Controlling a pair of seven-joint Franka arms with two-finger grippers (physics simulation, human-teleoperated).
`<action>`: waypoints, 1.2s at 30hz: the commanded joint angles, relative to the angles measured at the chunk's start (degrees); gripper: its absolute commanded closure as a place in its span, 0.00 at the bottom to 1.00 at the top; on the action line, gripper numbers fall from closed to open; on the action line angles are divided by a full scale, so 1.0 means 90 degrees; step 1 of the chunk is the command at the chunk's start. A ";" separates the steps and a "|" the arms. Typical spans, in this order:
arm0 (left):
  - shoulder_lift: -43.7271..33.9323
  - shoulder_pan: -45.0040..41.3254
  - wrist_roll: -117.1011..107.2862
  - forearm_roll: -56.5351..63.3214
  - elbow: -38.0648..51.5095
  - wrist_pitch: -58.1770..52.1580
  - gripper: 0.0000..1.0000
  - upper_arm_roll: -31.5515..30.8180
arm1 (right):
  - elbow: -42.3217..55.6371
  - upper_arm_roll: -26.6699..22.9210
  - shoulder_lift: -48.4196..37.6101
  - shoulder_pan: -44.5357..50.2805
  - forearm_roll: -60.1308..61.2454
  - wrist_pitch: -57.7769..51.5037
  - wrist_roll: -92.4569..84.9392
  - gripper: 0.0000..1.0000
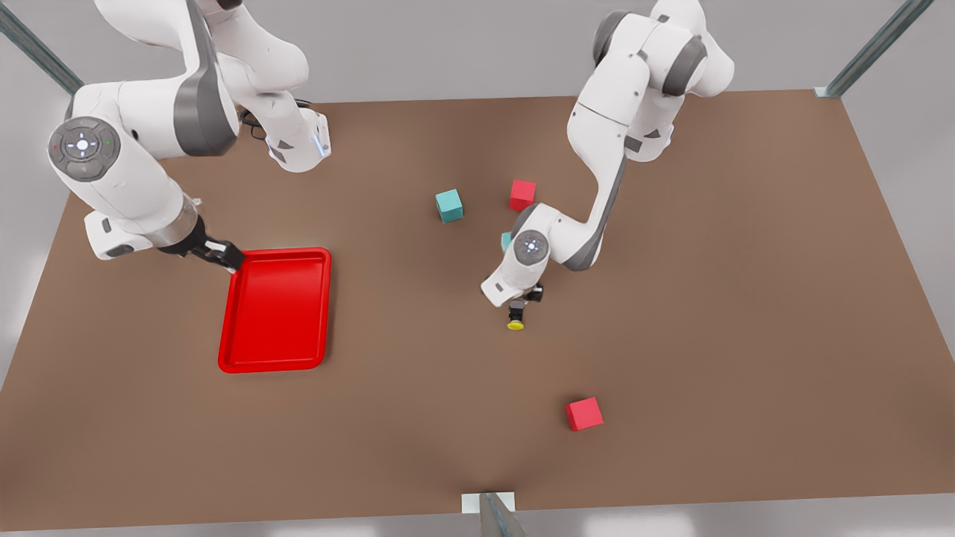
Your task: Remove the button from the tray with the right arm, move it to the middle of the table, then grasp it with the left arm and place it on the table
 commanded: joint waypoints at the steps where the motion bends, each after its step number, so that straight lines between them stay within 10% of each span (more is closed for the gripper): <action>1: 0.0008 0.0009 -0.0946 0.0090 -0.0014 0.1254 0.00 0.0005 | 0.0015 0.0000 0.0037 -0.0226 -0.0140 -0.0296 -0.1897 0.00; 21: 0.0369 0.0127 0.0071 0.0305 -0.0239 0.1117 0.00 0.0024 | 0.0181 0.0049 0.0271 -0.0080 -0.0628 -0.1067 -0.1917 0.00; 36: 0.0301 0.0146 0.0061 0.0305 -0.0239 0.0883 0.43 0.0102 | 0.0201 0.0039 0.0271 -0.0080 -0.0619 -0.1194 -0.1936 0.00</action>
